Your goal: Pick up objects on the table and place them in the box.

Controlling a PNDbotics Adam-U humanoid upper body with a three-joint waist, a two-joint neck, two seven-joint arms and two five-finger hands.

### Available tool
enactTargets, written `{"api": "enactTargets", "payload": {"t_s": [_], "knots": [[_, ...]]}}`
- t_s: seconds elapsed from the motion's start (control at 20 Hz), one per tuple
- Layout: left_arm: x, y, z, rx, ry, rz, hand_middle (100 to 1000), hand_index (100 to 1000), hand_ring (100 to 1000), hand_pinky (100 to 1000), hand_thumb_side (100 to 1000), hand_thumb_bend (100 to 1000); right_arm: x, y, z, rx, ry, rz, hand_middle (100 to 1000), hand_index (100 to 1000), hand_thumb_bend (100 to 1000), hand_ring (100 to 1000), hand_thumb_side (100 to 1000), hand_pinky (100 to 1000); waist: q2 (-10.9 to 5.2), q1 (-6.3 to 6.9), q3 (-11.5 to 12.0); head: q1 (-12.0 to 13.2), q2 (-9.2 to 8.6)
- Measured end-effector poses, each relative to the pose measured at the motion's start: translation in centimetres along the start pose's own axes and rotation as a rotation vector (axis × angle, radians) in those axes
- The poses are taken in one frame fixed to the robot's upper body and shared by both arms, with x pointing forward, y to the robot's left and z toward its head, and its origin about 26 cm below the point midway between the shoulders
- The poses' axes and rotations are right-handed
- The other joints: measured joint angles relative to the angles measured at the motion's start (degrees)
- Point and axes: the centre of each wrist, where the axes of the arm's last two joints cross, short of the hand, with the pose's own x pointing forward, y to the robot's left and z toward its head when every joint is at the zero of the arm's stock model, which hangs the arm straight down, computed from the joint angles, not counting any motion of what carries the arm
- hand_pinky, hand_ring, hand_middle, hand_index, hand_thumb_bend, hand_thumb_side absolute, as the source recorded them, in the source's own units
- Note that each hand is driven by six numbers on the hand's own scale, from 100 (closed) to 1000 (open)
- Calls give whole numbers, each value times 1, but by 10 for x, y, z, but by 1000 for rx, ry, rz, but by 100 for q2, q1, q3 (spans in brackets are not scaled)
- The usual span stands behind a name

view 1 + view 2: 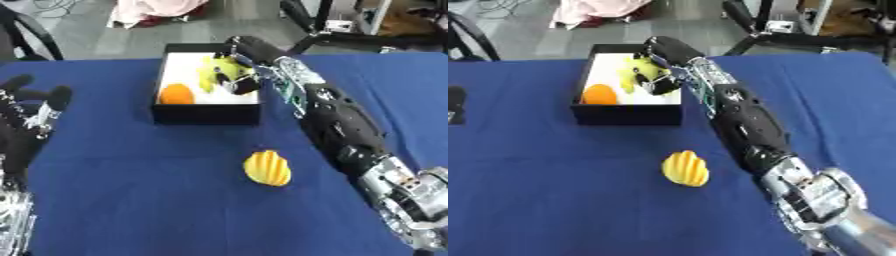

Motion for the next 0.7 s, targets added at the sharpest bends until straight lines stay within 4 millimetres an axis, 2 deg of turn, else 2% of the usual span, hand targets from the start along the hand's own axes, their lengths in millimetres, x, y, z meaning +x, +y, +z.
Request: {"api": "enactTargets", "payload": {"t_s": [0.45, 0.6, 0.65, 0.7], "knots": [[0, 0, 0, -1, 1, -2, 561, 800, 530, 580, 586, 922, 2, -4, 0, -12, -6, 32, 1000, 1000, 100, 942, 680, 957, 0, 0, -63, 0, 0], [-2, 1, 2, -1, 8, -5, 561, 801, 530, 582, 587, 922, 2, -9, 2, -7, -43, 19, 992, 1000, 100, 925, 589, 944, 0, 0, -133, 15, 0], [-2, 1, 2, 0, 10, -6, 561, 800, 530, 582, 587, 922, 1, -12, 4, -8, -59, 8, 991, 1000, 100, 925, 587, 943, 0, 0, -175, 32, 0], [-3, 1, 2, 0, 11, -7, 561, 801, 530, 583, 587, 922, -1, -16, 6, -7, -75, -6, 980, 996, 100, 918, 460, 937, 0, -2, -220, 47, 0]]}}
